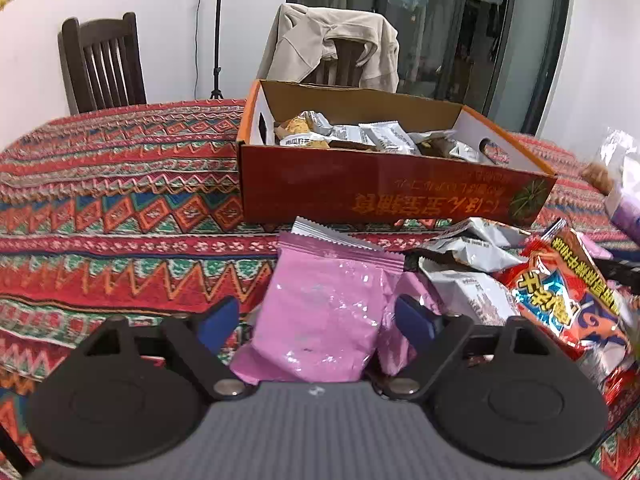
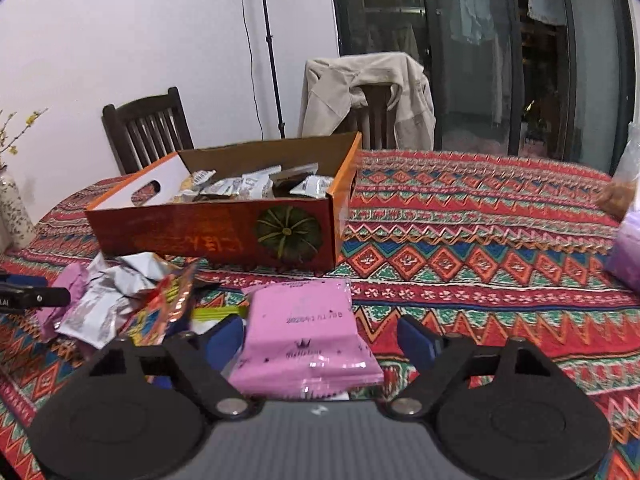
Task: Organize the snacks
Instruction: 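Grasp a pink packet with the left tool while the right tool grasps another pink packet, then carry both pink packets into the cardboard box and open both tools to release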
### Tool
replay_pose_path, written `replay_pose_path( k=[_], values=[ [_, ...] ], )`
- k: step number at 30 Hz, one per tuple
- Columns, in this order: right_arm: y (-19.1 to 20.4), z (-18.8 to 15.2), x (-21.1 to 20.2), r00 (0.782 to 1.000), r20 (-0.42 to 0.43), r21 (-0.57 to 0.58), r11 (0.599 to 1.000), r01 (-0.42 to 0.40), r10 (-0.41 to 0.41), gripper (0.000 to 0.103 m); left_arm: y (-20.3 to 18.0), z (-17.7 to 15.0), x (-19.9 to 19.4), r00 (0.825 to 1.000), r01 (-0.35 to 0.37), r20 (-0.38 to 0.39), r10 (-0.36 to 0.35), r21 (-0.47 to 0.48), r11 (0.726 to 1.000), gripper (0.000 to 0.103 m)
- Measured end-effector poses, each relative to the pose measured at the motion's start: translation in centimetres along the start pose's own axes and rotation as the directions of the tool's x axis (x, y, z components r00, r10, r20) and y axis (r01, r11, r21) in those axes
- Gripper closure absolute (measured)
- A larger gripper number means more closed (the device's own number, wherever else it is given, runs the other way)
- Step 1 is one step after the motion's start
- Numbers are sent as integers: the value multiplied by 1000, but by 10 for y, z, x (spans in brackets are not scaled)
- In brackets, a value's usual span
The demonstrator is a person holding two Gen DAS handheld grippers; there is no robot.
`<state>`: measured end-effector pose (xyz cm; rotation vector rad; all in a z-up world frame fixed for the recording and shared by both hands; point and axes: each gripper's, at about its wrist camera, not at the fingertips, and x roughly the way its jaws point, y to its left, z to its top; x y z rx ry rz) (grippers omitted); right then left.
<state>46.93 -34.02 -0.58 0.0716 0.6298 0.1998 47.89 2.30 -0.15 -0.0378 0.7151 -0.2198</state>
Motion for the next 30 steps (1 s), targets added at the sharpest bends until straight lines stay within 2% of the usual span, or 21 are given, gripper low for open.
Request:
replay_pose_path(
  k=[1, 2, 4, 7, 10, 12, 20, 24, 30],
  values=[
    [0, 0, 5, 1000, -9, 2, 1000, -12, 12, 32, 1, -1, 1, 1000, 15, 0, -15, -6, 1000, 33],
    [-1, -2, 9, 999, -16, 7, 1000, -30, 30, 37, 2, -2, 2, 1000, 23, -10, -23, -4, 1000, 34],
    [0, -4, 13, 999, -15, 4, 999, -38, 38, 37, 4, -3, 3, 1000, 27, -11, -27, -26, 999, 39],
    [-4, -3, 12, 999, -12, 19, 999, -44, 44, 38, 4, -1, 0, 1000, 14, -27, -16, -52, 999, 39],
    [-1, -4, 7, 1000, 2, -3, 1000, 5, -5, 39, 4, -2, -11, 1000, 7, -25, -9, -88, 996, 39],
    [-1, -3, -2, 1000, 18, 4, 1000, 10, -10, 39, 4, -5, -25, 1000, 4, -12, -6, -110, 994, 39],
    [16, -17, -69, 996, 84, -21, 999, 25, -23, 40, 0, -38, -94, 1000, -5, 23, 9, -180, 984, 39],
    [30, -37, -94, 998, 67, -47, 999, 21, -17, 40, -7, -60, -118, 1000, 9, 8, -7, -199, 980, 39],
    [51, -79, -113, 999, -19, -87, 996, 26, -28, 43, -11, -84, -135, 1000, 7, -11, -10, -197, 980, 39]
  ],
)
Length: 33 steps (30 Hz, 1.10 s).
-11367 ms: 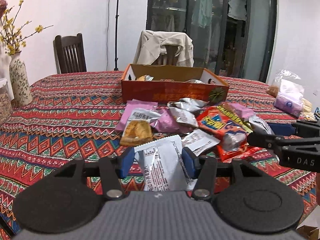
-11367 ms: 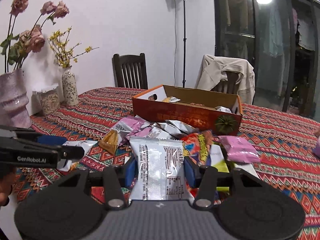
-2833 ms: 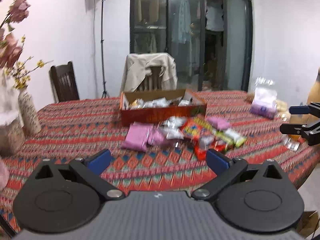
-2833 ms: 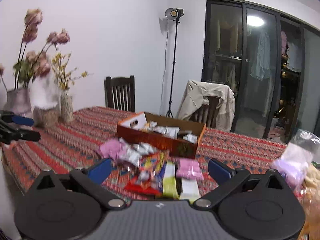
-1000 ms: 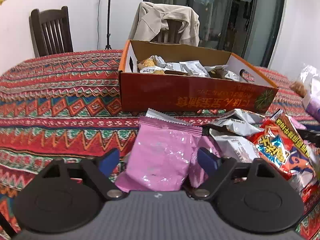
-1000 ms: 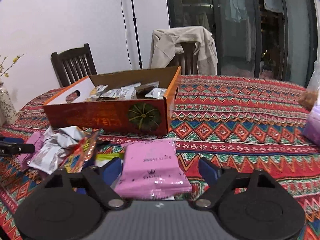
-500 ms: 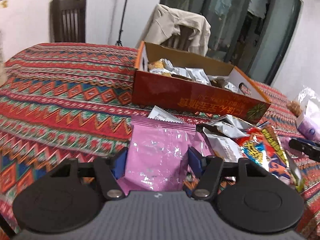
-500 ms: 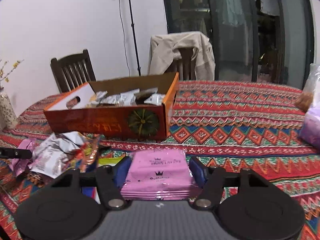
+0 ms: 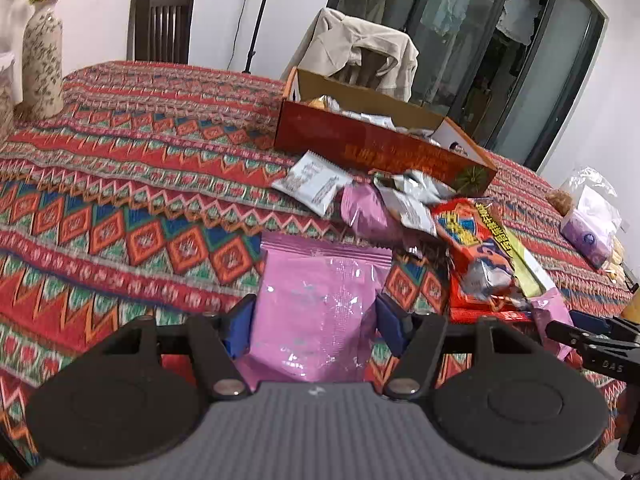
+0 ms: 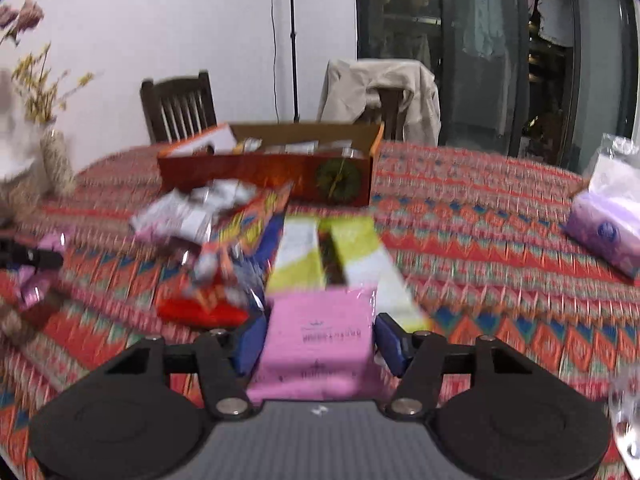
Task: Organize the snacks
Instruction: 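Carry both pink packets into the cardboard box and open both tools to release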
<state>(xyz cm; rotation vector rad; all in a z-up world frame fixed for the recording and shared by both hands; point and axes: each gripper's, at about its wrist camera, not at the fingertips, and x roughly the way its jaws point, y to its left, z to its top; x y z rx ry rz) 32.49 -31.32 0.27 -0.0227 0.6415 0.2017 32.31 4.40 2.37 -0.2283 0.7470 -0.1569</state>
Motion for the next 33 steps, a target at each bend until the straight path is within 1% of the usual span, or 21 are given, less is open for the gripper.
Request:
replay_pose_path(
  k=[1, 3, 7, 11, 16, 22, 24, 27, 31, 33],
  values=[
    [2, -5, 1, 1000, -11, -2, 1000, 2, -3, 43, 0, -3, -1, 1000, -2, -5, 2, -1, 1000, 39],
    [5, -8, 1, 1000, -7, -14, 1000, 18, -19, 42, 0, -7, -3, 1000, -1, -6, 1, 3, 1000, 39],
    [10, -3, 14, 999, -21, -46, 998, 30, -31, 39, -4, -12, -10, 1000, 10, 8, -10, 20, 1000, 39],
    [4, -4, 25, 999, -34, -14, 1000, 28, -29, 42, -6, -15, -19, 1000, 13, 22, -14, 31, 999, 39],
    [4, -8, 6, 1000, -7, 14, 999, 29, -28, 42, -6, -18, -25, 1000, 14, 22, -15, 35, 999, 39],
    [4, -10, -11, 999, 7, 13, 999, 50, -50, 42, -10, -14, -21, 999, 32, 24, -33, 50, 998, 39],
    [5, -6, -16, 999, 20, 4, 999, 49, -49, 42, -9, -5, -19, 999, 40, 27, -41, 55, 998, 39],
    [5, 8, -22, 998, 52, -5, 1000, 24, -24, 42, -9, 23, -15, 998, 46, 50, -50, 68, 997, 39],
    [0, 45, -19, 994, 106, -17, 999, -36, 37, 42, -19, 80, 0, 992, 45, 109, -59, 126, 991, 39],
    [-3, 73, -9, 989, 136, -32, 998, -58, 62, 42, -26, 112, 12, 986, 51, 146, -74, 158, 986, 39]
  ],
)
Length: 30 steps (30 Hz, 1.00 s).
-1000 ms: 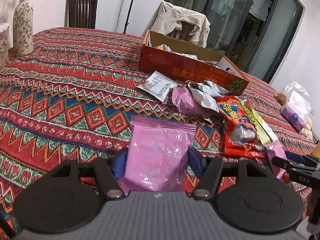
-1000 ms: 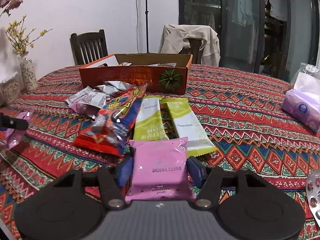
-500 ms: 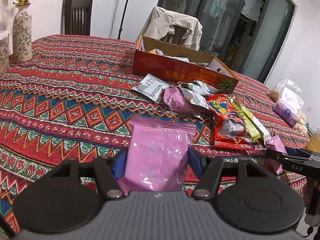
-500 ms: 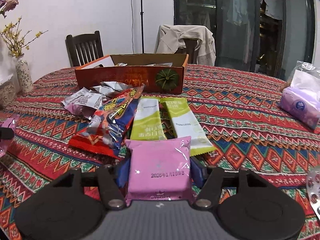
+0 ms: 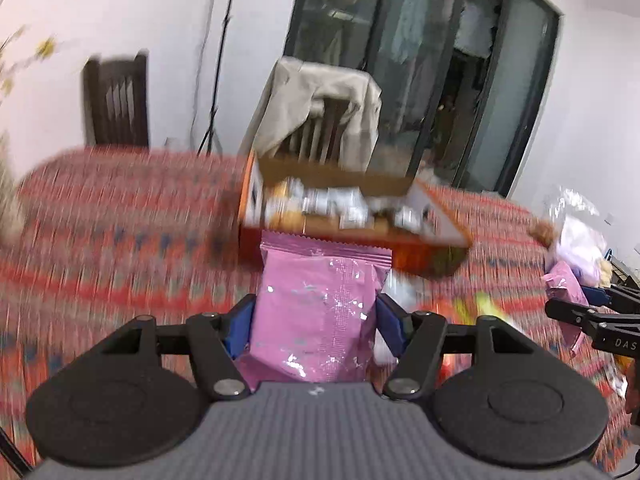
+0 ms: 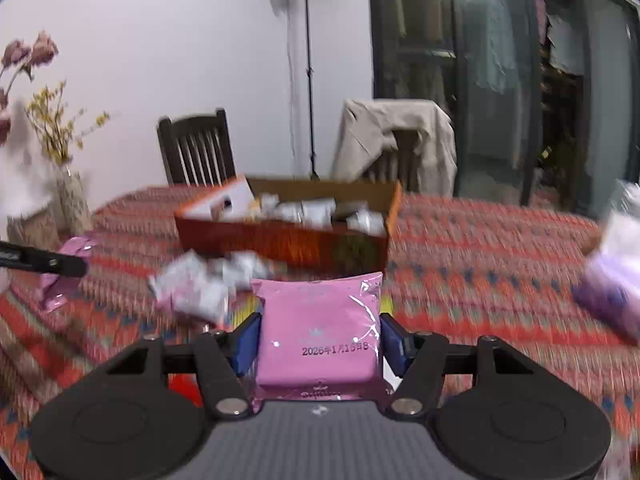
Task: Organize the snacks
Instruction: 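Carry both pink packets into the cardboard box and open both tools to release, then move both open tools back from the box to the snack pile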
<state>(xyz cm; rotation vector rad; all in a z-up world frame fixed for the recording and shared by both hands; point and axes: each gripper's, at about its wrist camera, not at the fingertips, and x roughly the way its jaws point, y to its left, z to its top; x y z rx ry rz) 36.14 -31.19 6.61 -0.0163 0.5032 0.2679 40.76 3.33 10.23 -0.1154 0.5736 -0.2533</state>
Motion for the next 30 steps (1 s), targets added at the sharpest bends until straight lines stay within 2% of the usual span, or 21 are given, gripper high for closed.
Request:
replay_pose_path(
  k=[3, 6, 9, 12, 17, 19, 23, 26, 30],
  values=[
    [-3, 39, 27, 999, 42, -35, 999, -10, 11, 42, 0, 41, 32, 1000, 15, 27, -15, 16, 1000, 39],
    [-8, 79, 61, 997, 67, -50, 999, -20, 24, 42, 3, 76, 82, 1000, 22, -1, -22, 3, 1000, 39],
    [-11, 112, 102, 998, 69, -78, 997, 7, -1, 42, 6, 95, 135, 999, -10, -48, 11, 17, 1000, 39],
    [-18, 132, 157, 999, 9, -94, 995, 46, -45, 42, 15, 100, 184, 993, -50, -108, 50, 4, 999, 39],
    [-34, 133, 232, 991, -109, -49, 996, 70, -75, 42, 28, 96, 242, 981, -90, -171, 86, -15, 996, 39],
    [-35, 128, 249, 986, -143, -41, 996, 78, -83, 42, 28, 94, 251, 978, -87, -193, 83, -13, 996, 38],
    [-23, 113, 274, 971, -210, -95, 991, 95, -113, 42, 29, 83, 253, 974, -88, -206, 91, 25, 996, 38],
    [-17, 103, 281, 962, -234, -130, 985, 114, -143, 41, 31, 79, 240, 976, -82, -197, 89, 43, 996, 35],
    [-13, 101, 278, 959, -226, -160, 977, 139, -174, 38, 32, 81, 208, 983, -57, -168, 68, 68, 996, 32]
  ],
)
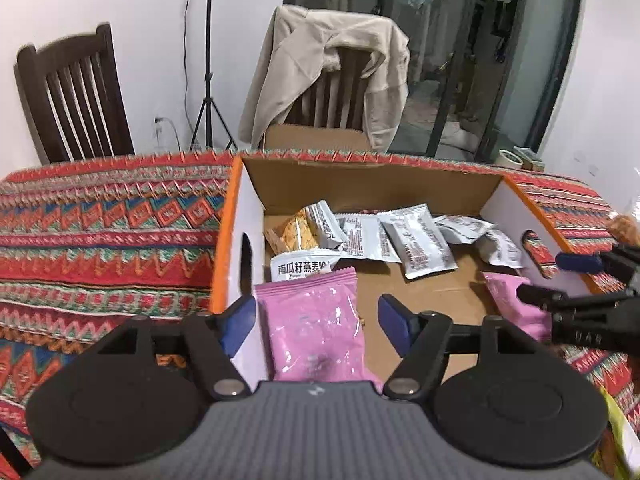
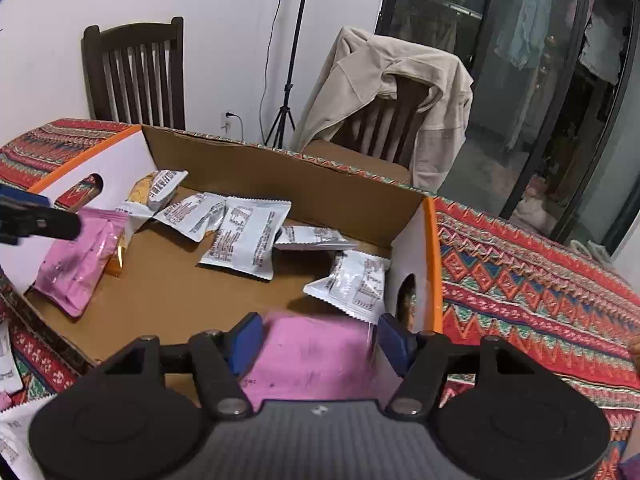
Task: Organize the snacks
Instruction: 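Move both open tools back from the box to the snack pile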
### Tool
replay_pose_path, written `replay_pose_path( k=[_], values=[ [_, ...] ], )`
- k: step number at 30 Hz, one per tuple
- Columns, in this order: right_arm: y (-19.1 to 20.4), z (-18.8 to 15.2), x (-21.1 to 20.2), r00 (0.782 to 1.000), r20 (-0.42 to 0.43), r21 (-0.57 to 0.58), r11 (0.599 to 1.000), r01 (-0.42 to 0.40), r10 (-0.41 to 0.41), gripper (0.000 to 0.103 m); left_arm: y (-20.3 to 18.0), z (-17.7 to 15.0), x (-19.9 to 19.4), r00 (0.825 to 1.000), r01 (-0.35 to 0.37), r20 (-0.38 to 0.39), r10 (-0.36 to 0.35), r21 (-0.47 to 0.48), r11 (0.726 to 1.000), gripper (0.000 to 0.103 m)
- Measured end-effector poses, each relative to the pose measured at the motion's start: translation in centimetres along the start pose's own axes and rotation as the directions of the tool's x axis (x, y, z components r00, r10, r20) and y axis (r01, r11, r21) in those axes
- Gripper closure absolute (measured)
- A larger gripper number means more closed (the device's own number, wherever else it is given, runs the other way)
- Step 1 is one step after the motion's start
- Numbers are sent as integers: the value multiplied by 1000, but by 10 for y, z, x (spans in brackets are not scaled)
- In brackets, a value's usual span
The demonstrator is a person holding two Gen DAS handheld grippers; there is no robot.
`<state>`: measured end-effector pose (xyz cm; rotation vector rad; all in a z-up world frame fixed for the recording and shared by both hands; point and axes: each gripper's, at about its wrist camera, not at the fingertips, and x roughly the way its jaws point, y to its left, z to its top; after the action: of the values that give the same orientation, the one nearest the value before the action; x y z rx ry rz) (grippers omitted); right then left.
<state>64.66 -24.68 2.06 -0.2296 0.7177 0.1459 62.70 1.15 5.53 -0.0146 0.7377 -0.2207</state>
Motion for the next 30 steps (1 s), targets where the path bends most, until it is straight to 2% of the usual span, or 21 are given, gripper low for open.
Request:
replay_pose_path(
  k=[5, 8, 10, 12, 15, 22, 24, 26, 30],
  values=[
    [-8, 0, -50, 996, 85, 18, 1000, 9, -11, 27, -2, -12, -52, 998, 24, 56, -27, 45, 999, 24],
    [-17, -10, -92, 987, 158, 45, 999, -15, 8, 20, -16, -24, -82, 996, 20, 81, -28, 89, 996, 21],
    [-23, -20, -115, 982, 186, 61, 997, -36, 24, 19, -23, -35, -102, 993, 35, 109, -46, 100, 994, 19],
    [-25, -34, -136, 979, 202, 54, 997, -54, 42, 19, -31, -50, -123, 988, 53, 136, -67, 106, 993, 18],
    [-24, -57, -168, 973, 223, 47, 997, -65, 53, 17, -40, -78, -152, 979, 73, 181, -95, 122, 990, 12],
    [-15, -130, -225, 954, 273, 80, 985, -153, 126, 14, -59, -143, -197, 984, 36, 173, -52, 91, 995, 9],
    [-9, -151, -235, 954, 267, 78, 983, -163, 137, 14, -64, -160, -211, 983, 33, 178, -46, 77, 997, 9],
    [-3, -167, -246, 953, 272, 65, 985, -158, 135, 13, -67, -173, -222, 983, 19, 180, -31, 71, 997, 3],
    [1, -194, -261, 952, 263, 68, 981, -182, 158, 6, -72, -199, -237, 985, -8, 171, -2, 62, 998, 3]
  ],
)
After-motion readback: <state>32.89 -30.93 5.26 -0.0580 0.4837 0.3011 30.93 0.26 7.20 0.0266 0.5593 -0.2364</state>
